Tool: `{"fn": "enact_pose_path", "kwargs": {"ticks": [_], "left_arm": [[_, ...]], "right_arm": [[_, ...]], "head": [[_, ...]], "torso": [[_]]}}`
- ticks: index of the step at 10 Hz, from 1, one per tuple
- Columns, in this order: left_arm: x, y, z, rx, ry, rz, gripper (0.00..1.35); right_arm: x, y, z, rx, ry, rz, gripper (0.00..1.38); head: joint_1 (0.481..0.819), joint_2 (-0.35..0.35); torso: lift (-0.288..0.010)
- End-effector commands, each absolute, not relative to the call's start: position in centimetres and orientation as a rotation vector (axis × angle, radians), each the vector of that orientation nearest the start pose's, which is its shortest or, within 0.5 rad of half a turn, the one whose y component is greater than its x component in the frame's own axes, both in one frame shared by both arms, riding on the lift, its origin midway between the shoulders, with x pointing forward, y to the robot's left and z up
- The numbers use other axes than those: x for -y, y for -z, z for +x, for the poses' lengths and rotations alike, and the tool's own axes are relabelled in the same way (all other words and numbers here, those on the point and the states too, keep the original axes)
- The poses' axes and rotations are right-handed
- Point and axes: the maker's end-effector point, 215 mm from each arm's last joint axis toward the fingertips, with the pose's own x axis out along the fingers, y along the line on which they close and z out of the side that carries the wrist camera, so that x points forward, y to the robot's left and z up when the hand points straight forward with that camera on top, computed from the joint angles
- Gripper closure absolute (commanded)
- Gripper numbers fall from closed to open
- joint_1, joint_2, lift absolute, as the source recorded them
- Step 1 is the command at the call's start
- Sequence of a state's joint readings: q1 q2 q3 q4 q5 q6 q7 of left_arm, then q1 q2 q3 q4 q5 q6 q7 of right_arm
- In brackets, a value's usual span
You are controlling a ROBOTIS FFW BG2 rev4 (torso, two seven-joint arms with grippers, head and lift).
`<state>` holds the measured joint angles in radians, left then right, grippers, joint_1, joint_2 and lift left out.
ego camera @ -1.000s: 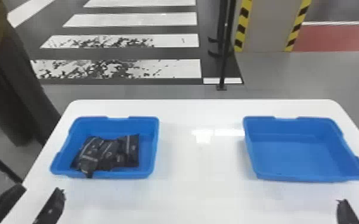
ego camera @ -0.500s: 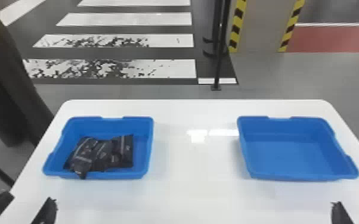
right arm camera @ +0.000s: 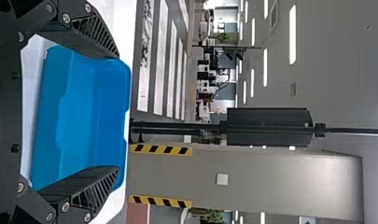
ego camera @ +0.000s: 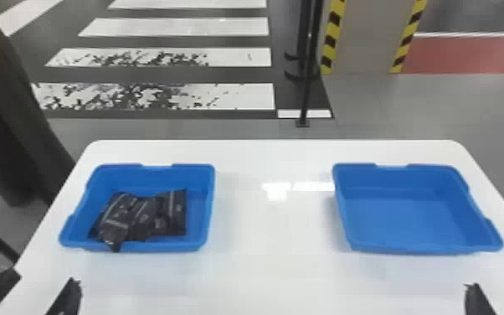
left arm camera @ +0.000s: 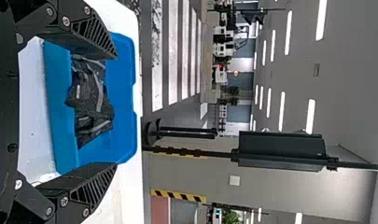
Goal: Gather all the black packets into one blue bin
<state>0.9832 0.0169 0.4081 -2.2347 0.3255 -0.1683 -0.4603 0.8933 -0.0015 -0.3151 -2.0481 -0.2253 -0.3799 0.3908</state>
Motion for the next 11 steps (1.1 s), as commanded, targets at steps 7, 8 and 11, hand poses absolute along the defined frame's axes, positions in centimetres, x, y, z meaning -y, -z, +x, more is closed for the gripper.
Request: {"fn": "enact_pose_path", "kwargs": {"ticks": [7, 8, 11], "left_arm": [[-33.44, 33.11, 28.56, -0.109, 0.145, -0.004, 0.23], [-33.36, 33.12, 28.64, -0.108, 0.146, -0.006, 0.23], [-33.44, 33.10, 28.71, -0.108, 0.145, -0.005, 0.24]], "right_arm": [[32.05, 35.25, 29.52, -0.022, -0.100, -0.023, 0.19], [32.07, 35.24, 29.52, -0.021, -0.099, -0.022, 0.19], [32.05, 35.47, 29.43, -0.029, -0.099, -0.022, 0.19]], "head": [[0.695, 0.027], [0.695, 0.027], [0.695, 0.028]], "torso": [[-0.110], [-0.110], [-0.110]]}}
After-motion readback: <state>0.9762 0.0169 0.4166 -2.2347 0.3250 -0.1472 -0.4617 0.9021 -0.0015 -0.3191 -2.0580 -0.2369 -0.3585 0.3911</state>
